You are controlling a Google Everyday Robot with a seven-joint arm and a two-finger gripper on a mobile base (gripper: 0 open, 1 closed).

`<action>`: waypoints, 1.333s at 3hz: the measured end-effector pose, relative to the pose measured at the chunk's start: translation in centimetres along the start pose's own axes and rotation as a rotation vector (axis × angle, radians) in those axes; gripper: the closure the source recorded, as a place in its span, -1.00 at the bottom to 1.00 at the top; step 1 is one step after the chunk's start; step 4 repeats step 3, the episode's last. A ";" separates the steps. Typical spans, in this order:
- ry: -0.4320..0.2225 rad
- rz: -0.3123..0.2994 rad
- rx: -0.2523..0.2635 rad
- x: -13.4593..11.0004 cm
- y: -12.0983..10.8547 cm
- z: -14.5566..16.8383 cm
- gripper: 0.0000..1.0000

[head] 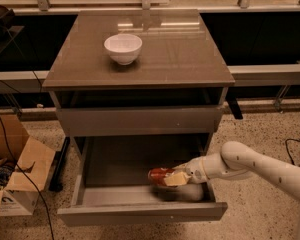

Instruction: Place coke can into middle drawer

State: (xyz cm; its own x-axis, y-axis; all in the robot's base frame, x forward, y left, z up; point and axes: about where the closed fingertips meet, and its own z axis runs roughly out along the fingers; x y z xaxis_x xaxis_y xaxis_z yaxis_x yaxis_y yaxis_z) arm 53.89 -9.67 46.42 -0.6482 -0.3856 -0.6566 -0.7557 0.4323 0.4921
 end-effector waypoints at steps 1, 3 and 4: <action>0.000 -0.001 -0.001 -0.1 0.0 0.0 -0.47; 0.000 -0.001 -0.001 -0.1 0.0 0.0 -1.00; 0.000 -0.001 -0.001 -0.1 0.0 0.0 -1.00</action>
Offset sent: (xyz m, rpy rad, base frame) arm 0.0004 0.0001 0.0004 0.0009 -0.0004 0.0008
